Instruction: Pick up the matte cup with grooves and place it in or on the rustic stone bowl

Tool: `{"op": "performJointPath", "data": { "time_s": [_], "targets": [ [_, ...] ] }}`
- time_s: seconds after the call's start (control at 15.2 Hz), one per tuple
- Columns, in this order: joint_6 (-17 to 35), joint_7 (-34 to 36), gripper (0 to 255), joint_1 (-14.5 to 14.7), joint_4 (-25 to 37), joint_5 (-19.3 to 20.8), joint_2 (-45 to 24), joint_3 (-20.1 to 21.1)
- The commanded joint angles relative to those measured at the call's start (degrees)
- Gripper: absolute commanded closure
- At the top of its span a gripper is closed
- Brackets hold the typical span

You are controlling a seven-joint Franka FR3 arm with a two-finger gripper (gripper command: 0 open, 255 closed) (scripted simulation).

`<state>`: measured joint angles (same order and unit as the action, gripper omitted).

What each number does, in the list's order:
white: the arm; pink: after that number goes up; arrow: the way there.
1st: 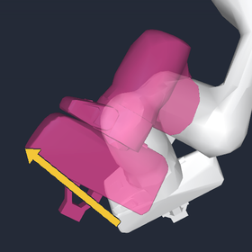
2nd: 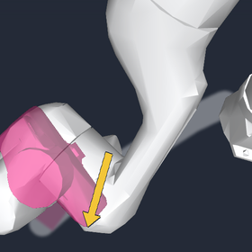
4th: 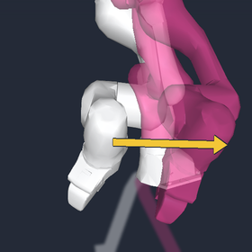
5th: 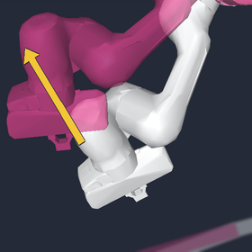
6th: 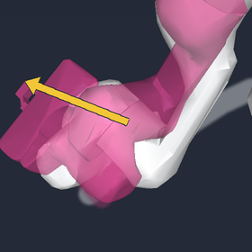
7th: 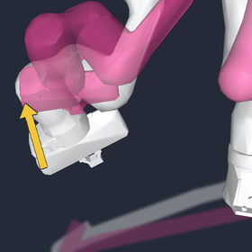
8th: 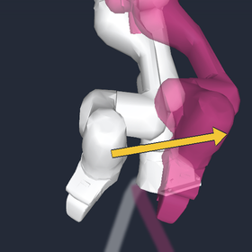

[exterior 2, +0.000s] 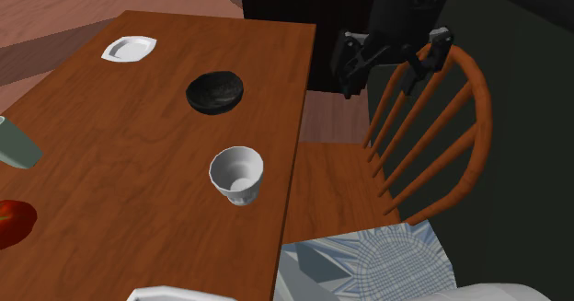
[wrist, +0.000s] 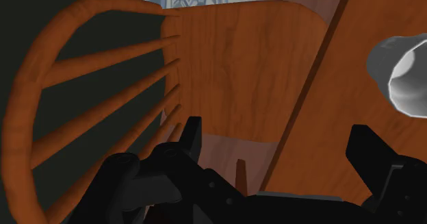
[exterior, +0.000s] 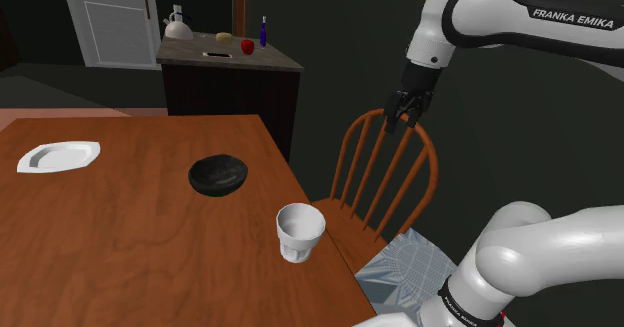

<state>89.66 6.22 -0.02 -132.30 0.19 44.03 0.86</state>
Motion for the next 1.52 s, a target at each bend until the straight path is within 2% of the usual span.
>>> {"op": "performJointPath", "data": {
  "time_s": [0.0, 0.73, 1.45],
  "targets": [
    [0.0, 0.0, 0, 0.0, 0.0, 0.0, 0.0, 0.0],
    [17.7, 7.5, 0, 4.0, -12.7, -9.3, -5.2, 6.3],
    [38.4, 12.9, 0, 9.1, -16.7, -18.8, -20.6, 13.5]
  ]
}}
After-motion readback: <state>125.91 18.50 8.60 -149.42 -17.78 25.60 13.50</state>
